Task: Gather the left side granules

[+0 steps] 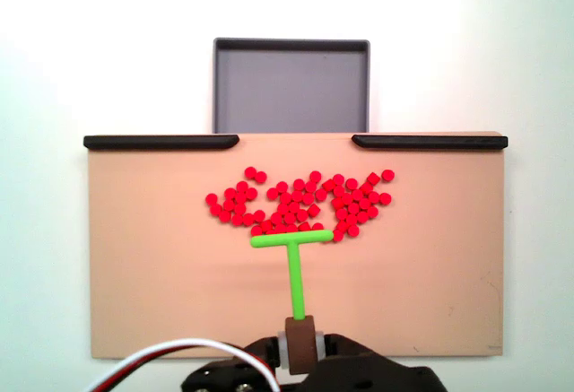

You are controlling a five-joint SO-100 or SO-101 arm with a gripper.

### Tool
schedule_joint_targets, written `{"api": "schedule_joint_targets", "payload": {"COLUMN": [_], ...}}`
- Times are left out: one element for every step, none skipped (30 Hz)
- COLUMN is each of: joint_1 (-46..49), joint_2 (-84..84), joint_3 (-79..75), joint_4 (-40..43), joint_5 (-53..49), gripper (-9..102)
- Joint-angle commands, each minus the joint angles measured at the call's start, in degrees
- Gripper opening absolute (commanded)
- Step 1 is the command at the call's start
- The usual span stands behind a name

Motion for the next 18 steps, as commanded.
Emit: {"api": "schedule_joint_targets", "payload": {"joint_1": [0.18, 0.0, -0.18, -0.35, -0.09, -0.09, -0.35, -0.7, -1.32, -1.85, -2.29, -2.99, -3.6, -4.31, -4.83, -5.54, -6.15, -6.68], "joint_2": [2.02, 1.85, 1.67, 1.67, 2.02, 2.29, 2.29, 2.2, 2.02, 1.93, 1.93, 1.93, 1.76, 1.76, 1.76, 1.76, 1.76, 1.67], "joint_3": [-0.79, -0.97, -1.05, -1.05, -1.05, -1.05, -1.05, -1.05, -1.05, -1.05, -1.14, -1.14, -1.14, -1.14, -1.14, -1.14, -1.14, -1.23], "joint_4": [-0.26, -0.35, -0.35, -0.35, -0.35, -0.35, -0.35, -0.35, -0.35, -0.35, -0.35, -0.35, -0.35, -0.35, -0.35, -0.35, -0.35, -0.35], "joint_5": [3.96, 5.63, 8.35, 10.46, 10.72, 12.83, 14.5, 16.0, 18.28, 19.86, 21.36, 23.03, 24.08, 24.79, 25.58, 26.46, 27.16, 28.04], "gripper": [0, 0, 0, 0, 0, 0, 0, 0, 0, 0, 0, 0, 0, 0, 0, 0, 0, 0]}}
